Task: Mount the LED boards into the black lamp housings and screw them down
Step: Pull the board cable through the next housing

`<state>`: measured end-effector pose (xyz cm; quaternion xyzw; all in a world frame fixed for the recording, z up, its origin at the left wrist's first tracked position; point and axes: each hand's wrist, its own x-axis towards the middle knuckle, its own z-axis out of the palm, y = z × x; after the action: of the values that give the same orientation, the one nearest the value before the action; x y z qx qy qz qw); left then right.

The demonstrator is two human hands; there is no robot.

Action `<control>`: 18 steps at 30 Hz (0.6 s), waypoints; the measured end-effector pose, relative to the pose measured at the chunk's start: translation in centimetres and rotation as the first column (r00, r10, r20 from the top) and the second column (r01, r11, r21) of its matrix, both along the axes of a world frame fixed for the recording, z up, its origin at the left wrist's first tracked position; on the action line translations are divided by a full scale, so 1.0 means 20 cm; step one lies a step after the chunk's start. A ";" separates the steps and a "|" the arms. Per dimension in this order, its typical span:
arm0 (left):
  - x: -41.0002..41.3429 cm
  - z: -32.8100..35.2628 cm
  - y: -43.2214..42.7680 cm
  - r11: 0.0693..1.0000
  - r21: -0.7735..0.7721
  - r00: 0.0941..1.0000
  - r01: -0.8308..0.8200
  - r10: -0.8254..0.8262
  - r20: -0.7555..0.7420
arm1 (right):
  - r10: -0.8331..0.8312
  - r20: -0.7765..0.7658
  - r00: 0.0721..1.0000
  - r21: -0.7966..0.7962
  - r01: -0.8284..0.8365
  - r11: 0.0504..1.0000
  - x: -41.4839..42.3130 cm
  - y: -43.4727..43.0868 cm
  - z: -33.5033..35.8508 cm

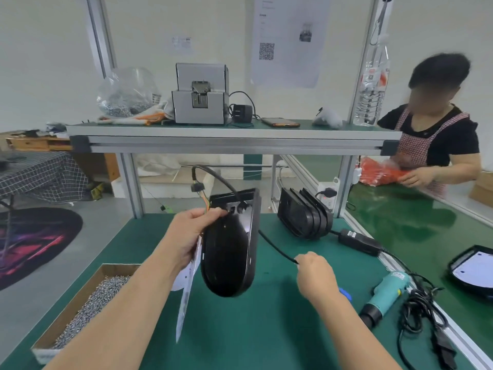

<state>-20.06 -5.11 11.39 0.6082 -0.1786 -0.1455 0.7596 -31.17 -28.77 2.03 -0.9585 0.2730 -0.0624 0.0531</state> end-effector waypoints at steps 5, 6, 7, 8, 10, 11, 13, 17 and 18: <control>0.04 -0.03 0.03 0.945 0.243 0.963 -0.220 0.171 0.208 | -0.005 -0.082 0.997 0.100 0.013 0.995 0.01 0.00 0.00; 0.04 -0.04 0.03 0.918 0.312 0.951 -0.246 0.166 0.261 | -0.005 -0.004 1.000 0.169 0.006 0.986 0.01 0.01 0.04; 0.04 -0.05 0.02 0.889 0.370 0.941 -0.269 0.161 0.298 | -0.022 0.165 0.986 0.266 -0.023 0.964 0.01 0.03 0.11; 0.04 -0.06 0.01 0.857 0.420 0.929 -0.297 0.158 0.335 | -0.056 0.382 0.923 0.337 -0.082 0.938 0.01 0.07 0.19; 0.03 -0.08 -0.01 0.799 0.478 0.896 -0.365 0.162 0.413 | -0.063 0.756 0.652 0.275 -0.229 0.934 0.00 0.18 0.40; 0.02 -0.08 -0.03 0.771 0.496 0.878 -0.400 0.167 0.448 | -0.003 0.851 0.525 0.185 -0.295 0.937 0.00 0.25 0.50; 0.02 -0.08 -0.08 0.725 0.521 0.854 -0.450 0.178 0.489 | 0.243 0.900 0.363 -0.060 -0.448 0.892 -0.02 0.41 0.69; -0.03 -0.05 -0.18 0.583 0.588 0.789 -0.561 0.161 0.593 | 0.680 0.535 0.502 -0.395 -0.563 0.726 0.02 0.63 0.89; -0.03 -0.04 -0.18 0.577 0.587 0.783 -0.567 0.158 0.602 | 0.710 0.401 0.579 -0.476 -0.530 0.701 0.04 0.64 0.90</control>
<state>-20.63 -8.80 10.54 0.9021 -0.1543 0.1179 0.3853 -30.29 -15.98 20.06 -0.9255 -0.1259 -0.3573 0.0006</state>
